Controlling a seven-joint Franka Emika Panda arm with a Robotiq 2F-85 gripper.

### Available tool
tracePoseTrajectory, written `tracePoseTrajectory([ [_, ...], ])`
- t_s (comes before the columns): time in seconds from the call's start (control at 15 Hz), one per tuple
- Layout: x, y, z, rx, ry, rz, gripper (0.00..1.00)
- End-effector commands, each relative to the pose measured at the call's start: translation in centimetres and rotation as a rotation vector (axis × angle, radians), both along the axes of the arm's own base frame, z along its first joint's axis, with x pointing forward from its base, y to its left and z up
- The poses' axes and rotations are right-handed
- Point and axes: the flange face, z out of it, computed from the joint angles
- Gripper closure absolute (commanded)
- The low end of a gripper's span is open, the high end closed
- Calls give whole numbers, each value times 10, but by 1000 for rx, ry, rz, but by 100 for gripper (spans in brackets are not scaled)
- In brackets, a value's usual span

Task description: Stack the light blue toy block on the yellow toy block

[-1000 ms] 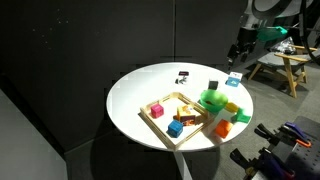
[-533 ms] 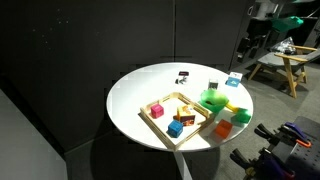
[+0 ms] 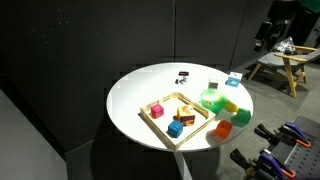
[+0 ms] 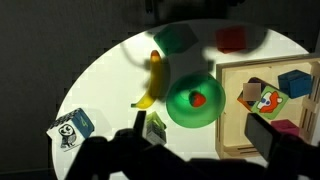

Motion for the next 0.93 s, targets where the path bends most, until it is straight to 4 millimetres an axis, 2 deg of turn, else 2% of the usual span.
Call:
tracePoseTrajectory([
  [0.0,-15,-1,10,-8,16,-5,0],
  [0.07,-6,1,5,4,6,0,0],
  [0.87,-9,1,7,6,12,0,0],
])
